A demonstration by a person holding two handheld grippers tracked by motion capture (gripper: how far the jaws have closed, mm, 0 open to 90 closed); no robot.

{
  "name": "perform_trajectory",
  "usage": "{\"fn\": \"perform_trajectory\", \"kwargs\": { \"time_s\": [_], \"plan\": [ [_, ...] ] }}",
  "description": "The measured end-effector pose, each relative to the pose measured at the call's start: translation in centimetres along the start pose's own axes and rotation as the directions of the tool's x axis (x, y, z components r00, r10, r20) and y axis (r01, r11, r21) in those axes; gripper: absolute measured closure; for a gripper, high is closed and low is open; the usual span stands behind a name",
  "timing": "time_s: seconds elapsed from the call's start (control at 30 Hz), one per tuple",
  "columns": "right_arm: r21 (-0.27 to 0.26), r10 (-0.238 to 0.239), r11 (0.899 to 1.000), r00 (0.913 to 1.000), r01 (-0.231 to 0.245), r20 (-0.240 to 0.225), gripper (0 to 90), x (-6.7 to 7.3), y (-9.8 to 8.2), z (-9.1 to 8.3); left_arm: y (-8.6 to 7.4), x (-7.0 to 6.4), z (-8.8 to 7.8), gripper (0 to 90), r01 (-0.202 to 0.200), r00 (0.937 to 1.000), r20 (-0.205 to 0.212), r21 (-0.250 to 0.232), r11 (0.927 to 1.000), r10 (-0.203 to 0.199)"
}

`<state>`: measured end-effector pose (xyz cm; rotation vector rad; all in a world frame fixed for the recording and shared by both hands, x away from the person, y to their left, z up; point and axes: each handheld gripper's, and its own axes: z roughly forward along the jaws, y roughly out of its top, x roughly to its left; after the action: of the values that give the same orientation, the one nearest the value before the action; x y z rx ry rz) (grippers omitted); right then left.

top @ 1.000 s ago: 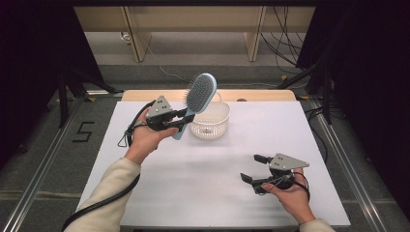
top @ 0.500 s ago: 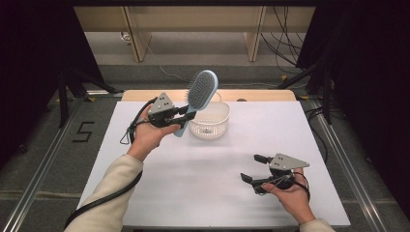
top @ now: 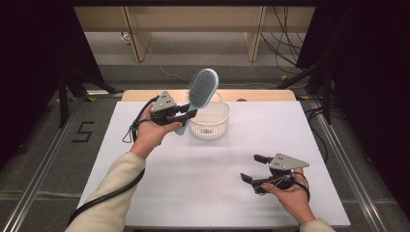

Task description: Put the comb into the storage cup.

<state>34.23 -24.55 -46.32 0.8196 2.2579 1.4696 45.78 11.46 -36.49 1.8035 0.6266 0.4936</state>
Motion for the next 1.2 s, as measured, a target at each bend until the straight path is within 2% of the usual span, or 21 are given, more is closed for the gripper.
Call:
{"fn": "perform_trajectory", "kwargs": {
  "time_s": [1.2],
  "plan": [
    [-0.004, -0.004, 1.000, 1.0000, 0.004, -0.002, 15.8, 0.0, 0.0, 0.0, 0.6, 0.5, 1.6, 69.6, 0.004, 1.0000, -0.006, 0.009, 1.0000, -0.004]
  ]
}}
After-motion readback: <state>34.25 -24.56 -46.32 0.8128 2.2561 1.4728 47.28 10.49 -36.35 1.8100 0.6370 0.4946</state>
